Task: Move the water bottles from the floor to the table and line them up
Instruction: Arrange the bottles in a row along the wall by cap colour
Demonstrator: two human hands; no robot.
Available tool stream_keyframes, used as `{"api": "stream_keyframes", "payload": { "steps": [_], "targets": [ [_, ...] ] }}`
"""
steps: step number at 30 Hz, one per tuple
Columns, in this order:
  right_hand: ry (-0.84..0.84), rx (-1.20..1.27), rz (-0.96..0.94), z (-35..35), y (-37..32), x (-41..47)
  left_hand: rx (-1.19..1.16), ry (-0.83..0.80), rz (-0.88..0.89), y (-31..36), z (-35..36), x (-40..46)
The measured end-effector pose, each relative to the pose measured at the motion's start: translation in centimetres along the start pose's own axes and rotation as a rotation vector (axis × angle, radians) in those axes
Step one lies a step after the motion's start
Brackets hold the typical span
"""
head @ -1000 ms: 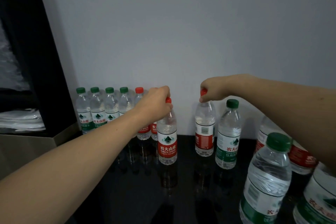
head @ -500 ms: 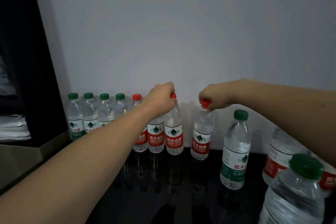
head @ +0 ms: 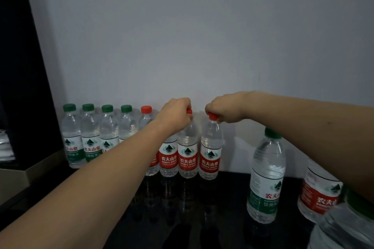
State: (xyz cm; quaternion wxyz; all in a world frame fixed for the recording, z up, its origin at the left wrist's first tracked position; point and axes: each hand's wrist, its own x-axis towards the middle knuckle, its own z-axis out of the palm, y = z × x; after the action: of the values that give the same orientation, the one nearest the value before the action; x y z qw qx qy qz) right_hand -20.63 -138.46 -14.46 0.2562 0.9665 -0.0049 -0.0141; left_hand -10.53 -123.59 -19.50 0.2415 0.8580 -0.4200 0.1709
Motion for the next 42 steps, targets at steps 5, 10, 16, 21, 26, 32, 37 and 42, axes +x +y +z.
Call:
{"api": "stream_keyframes", "payload": {
  "steps": [5,10,16,21,26,32,37,42],
  "targets": [
    [0.010,0.010,0.008,0.1,0.1,0.8,0.044,-0.032,-0.017,0.4,0.0,0.7],
    [0.028,0.005,0.019,-0.1,-0.4,1.6,0.023,-0.018,-0.028,0.3,0.4,0.7],
    [0.033,-0.017,0.035,-0.2,-0.6,2.0,0.008,0.011,-0.035,0.1,0.9,0.8],
    [0.024,-0.073,0.062,-0.4,-1.1,1.4,0.097,-0.038,-0.052,0.9,0.3,1.3],
    [0.017,-0.091,0.117,-2.8,-1.0,-2.3,0.081,0.070,-0.088,2.1,-2.5,0.4],
    [0.037,-0.026,0.207,-7.3,0.6,-13.1,0.058,0.166,-0.001,5.0,-8.6,-4.2],
    [0.079,0.010,0.245,-9.9,-0.4,-24.3,0.006,0.116,0.049,10.3,-13.1,-11.0],
    [0.040,0.087,0.305,-10.0,-2.1,-33.4,-0.019,-0.003,0.096,15.5,-15.3,-16.6]
  ]
}}
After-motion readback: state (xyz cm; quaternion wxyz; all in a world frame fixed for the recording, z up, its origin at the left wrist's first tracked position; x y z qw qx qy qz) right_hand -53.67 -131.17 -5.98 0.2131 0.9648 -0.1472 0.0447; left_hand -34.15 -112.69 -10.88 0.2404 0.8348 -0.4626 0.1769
